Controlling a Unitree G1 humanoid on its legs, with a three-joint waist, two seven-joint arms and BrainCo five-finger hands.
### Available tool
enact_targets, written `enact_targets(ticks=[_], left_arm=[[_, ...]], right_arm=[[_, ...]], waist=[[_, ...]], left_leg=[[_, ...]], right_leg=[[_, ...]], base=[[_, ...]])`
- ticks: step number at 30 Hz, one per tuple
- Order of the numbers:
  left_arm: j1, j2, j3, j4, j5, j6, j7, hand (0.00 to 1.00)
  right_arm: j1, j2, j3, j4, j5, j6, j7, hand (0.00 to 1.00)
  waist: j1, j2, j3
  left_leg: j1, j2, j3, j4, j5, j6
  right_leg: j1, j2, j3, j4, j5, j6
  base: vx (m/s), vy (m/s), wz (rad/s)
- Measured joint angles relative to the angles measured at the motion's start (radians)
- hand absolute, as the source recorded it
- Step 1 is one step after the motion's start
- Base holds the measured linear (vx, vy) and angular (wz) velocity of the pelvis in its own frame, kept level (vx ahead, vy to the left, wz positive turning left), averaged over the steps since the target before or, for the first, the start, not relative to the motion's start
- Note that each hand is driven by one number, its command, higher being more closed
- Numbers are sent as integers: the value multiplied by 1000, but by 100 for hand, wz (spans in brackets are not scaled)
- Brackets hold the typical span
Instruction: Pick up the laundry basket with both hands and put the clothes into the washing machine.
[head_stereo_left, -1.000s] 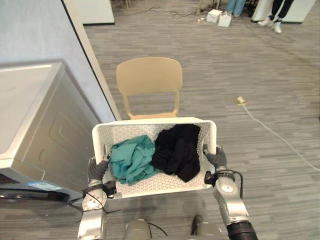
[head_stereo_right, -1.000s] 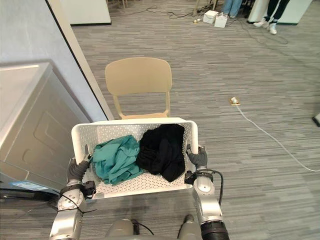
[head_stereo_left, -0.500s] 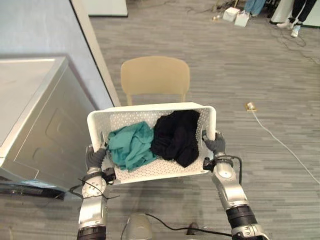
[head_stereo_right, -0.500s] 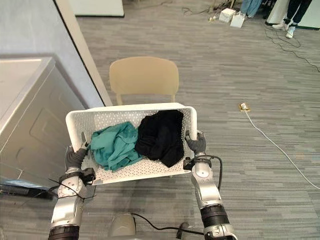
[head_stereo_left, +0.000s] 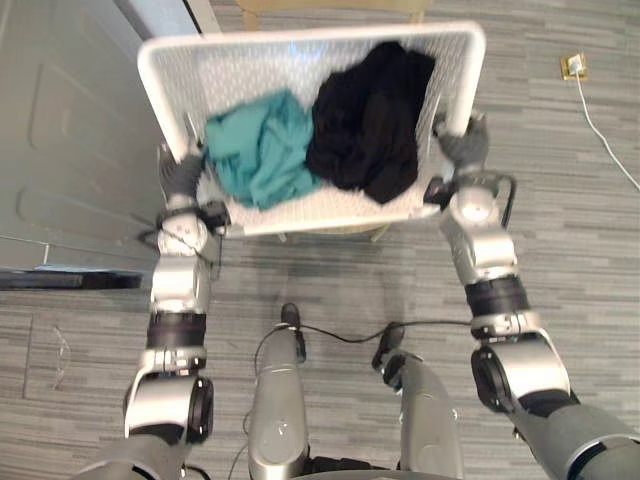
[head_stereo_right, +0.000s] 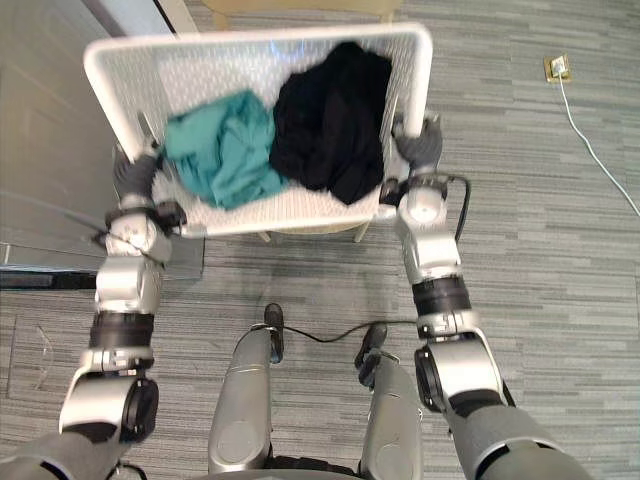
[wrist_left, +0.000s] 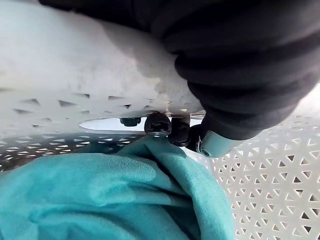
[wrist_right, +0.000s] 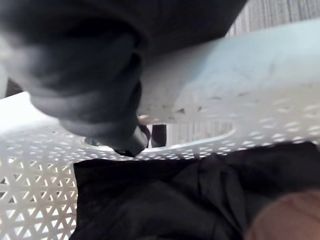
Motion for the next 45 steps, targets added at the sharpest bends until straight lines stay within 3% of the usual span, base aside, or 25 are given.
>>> enact_targets(ticks=[8, 14, 17, 21, 28, 34, 35, 36, 41, 45], left_arm=[[-241, 93, -19, 96, -76, -10, 3, 100], [-390, 156, -41, 246, -100, 9, -70, 100], [-447, 193, -77, 331, -99, 53, -129, 100], [-535, 242, -169, 446, -99, 71, -180, 100], [-678, 278, -304, 604, -47, 75, -281, 100], [-699, 281, -326, 644, 25, 77, -298, 100], [-700, 281, -326, 646, 26, 77, -300, 0], [-716, 279, -326, 665, 26, 77, -302, 0], [-771, 276, -290, 674, 27, 80, -295, 0], [-777, 251, -242, 674, 26, 90, -245, 0]], right_arm=[[-176, -25, -39, 4, 28, -2, -20, 100], [-309, -45, -57, 130, 36, 19, -10, 100], [-327, -61, -53, 218, 45, 40, 26, 100], [-366, -93, -35, 352, 65, 43, 65, 100], [-449, -204, 77, 520, 60, 72, 171, 100], [-492, -232, 138, 581, 25, 77, 211, 100], [-497, -237, 141, 583, 24, 77, 220, 100], [-505, -242, 144, 584, 23, 76, 222, 0], [-514, -256, 144, 587, 24, 71, 264, 0], [-509, -235, 145, 628, 24, 77, 291, 0]], waist=[[0, -7, 24], [2, -24, 64], [6, -32, 69], [5, -34, 70], [1, -51, 79], [-1, -61, 84], [0, -61, 84], [0, -61, 84], [-4, -65, 86], [-7, -65, 86]], left_leg=[[-101, 19, -11, -15, 37, -11], [-159, 35, -14, -30, 61, -20], [-158, 45, 1, -30, 62, -19], [-159, 47, 9, -33, 62, -19], [-184, 47, 7, -52, 65, -15], [-192, 45, 7, -54, 65, -15], [-194, 44, 8, -55, 66, -16], [-201, 42, 8, -57, 70, -15], [-218, 40, 9, -66, 83, -18], [-219, 35, 11, -89, 99, -19]], right_leg=[[-98, 7, -32, 11, 10, -16], [-138, 16, -73, -3, 18, -26], [-137, 16, -83, 4, 17, -26], [-137, 12, -93, 7, 17, -26], [-157, 8, -120, 5, 17, -26], [-161, 5, -131, 5, 17, -26], [-164, 4, -132, 5, 17, -26], [-170, 2, -133, 5, 17, -26], [-188, 0, -137, 5, 17, -26], [-198, -2, -139, 4, 17, -26]], base=[[-15, -45, 0], [25, -27, 5], [65, -7, 1], [56, -3, 2], [30, -10, 4], [35, 0, 2], [35, -4, 3], [28, -3, 3], [8, -3, 1], [11, -13, 2]])
